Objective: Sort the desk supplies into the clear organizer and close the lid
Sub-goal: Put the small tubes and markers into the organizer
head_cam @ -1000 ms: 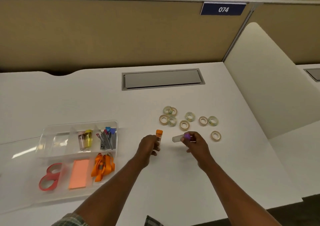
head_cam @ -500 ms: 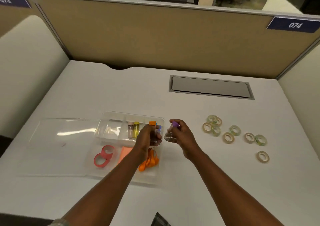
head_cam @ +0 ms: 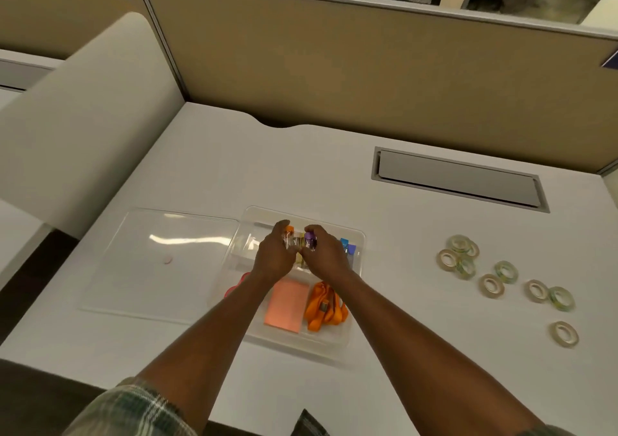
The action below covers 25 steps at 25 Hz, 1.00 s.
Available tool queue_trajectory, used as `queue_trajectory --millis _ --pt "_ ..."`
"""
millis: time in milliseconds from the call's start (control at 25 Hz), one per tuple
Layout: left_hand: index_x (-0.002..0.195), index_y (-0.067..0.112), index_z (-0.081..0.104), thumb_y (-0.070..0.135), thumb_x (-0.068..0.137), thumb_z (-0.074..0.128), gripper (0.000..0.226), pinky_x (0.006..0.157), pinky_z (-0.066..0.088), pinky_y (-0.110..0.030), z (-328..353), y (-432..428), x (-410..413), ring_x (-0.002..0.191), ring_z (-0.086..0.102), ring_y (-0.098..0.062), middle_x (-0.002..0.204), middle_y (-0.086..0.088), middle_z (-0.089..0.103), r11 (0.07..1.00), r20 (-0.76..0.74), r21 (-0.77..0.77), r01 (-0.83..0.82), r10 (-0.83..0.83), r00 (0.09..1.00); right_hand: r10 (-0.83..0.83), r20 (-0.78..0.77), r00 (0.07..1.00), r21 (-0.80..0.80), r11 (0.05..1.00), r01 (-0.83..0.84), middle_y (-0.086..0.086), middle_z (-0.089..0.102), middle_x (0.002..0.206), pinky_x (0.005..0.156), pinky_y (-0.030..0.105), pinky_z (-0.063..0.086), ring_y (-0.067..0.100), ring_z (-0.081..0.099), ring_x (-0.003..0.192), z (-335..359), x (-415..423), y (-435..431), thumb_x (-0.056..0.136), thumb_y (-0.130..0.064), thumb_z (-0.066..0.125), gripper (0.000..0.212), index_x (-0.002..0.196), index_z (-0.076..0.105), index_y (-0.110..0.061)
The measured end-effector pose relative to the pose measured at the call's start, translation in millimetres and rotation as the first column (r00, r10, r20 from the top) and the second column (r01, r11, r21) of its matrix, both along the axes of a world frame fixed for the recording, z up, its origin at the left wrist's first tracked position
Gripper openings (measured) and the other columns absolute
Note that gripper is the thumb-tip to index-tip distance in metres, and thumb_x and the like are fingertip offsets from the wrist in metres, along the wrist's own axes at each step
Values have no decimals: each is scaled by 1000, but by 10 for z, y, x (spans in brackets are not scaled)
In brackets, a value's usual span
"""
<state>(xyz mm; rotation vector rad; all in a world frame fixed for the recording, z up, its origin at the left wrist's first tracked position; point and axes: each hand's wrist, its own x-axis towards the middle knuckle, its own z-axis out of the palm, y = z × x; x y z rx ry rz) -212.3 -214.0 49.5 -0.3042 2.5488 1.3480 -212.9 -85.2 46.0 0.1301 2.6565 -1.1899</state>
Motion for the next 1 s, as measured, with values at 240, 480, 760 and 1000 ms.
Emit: queue_trajectory --millis 240,480,760,1000 --pt "147 10 37 10 89 65 64 93 47 -36 8 61 -69 117 58 -36 130 -22 57 979 25 -165 123 -121 992 35 70 997 101 994 -42 14 58 137 101 40 45 33 54 125 -107 -53 -118 90 -17 65 61 146 41 -18" --pt "143 11 45 16 91 64 55 95 47 -36 -19 149 6 119 57 -34 133 -21 52 977 -46 -193 92 -103 994 -16 21 1000 44 999 15 10 58 136 99 38 46 29 55 123 -66 27 -28 92 -20 63 48 139 51 -19" --pt "120 13 63 13 88 64 32 80 46 -28 64 536 84 101 62 -24 113 -11 61 982 -183 -149 115 -141 973 -100 -64 993 20 995 101 3 67 118 89 33 52 20 64 106 78 216 473 93 -26 57 32 124 61 -20" --pt "114 13 65 13 89 65 24 78 41 -24 114 1288 193 93 59 -16 106 -6 61 967 -252 -108 229 -250 935 -199 -87 976 37 979 202 -5 66 107 83 31 49 15 64 97 117 498 1321 92 -28 59 27 119 62 -26"
